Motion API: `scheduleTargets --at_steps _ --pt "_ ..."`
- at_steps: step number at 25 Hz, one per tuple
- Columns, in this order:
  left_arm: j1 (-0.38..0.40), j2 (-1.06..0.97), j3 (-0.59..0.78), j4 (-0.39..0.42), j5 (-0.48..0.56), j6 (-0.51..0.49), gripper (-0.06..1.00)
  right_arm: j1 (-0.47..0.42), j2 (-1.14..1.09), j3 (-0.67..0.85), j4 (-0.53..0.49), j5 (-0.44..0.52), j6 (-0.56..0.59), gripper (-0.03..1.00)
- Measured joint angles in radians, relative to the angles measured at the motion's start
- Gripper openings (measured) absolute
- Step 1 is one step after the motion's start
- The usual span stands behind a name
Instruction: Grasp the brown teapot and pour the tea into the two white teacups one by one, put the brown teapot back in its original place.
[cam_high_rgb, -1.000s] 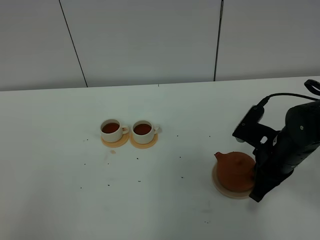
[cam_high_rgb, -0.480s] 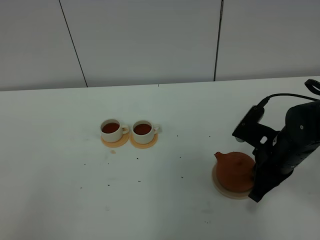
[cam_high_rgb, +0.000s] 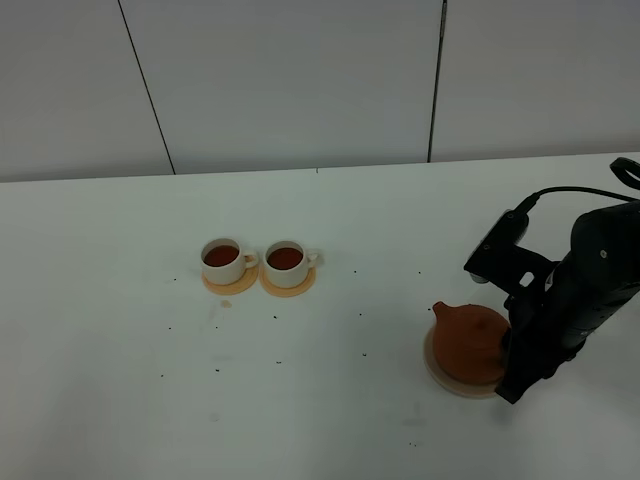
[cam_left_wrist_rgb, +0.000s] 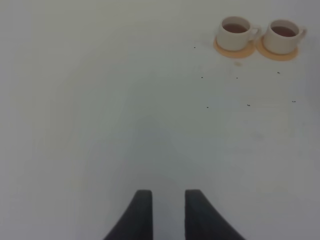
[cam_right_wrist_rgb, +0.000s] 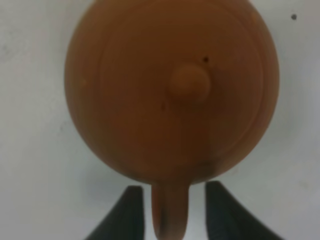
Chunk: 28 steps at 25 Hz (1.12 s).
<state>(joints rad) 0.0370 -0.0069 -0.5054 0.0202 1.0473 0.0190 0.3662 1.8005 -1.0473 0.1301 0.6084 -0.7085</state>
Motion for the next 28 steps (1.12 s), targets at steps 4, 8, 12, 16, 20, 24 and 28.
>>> scheduleTargets --at_steps 4,8,12,16,20,24,28 --pt "0.0 0.0 0.0 0.0 0.0 0.0 0.23 0.0 0.0 0.0 0.0 -0.006 0.003 0.41" --pt "0.0 0.0 0.0 0.0 0.0 0.0 0.23 0.0 -0.002 0.0 0.0 -0.006 0.022 0.43" --pt "0.0 0.0 0.0 0.0 0.0 0.0 0.23 0.0 -0.034 0.0 -0.018 -0.012 0.026 0.43" --pt "0.0 0.0 0.0 0.0 0.0 0.0 0.23 0.0 -0.132 0.0 -0.053 -0.026 0.048 0.43" --pt "0.0 0.0 0.0 0.0 0.0 0.0 0.23 -0.002 -0.284 0.0 -0.064 -0.025 0.106 0.4" --pt "0.0 0.0 0.0 0.0 0.0 0.0 0.23 -0.048 -0.441 0.0 -0.077 0.027 0.144 0.32" --pt "0.0 0.0 0.0 0.0 0.0 0.0 0.23 -0.118 -0.589 0.001 -0.076 0.106 0.204 0.24"
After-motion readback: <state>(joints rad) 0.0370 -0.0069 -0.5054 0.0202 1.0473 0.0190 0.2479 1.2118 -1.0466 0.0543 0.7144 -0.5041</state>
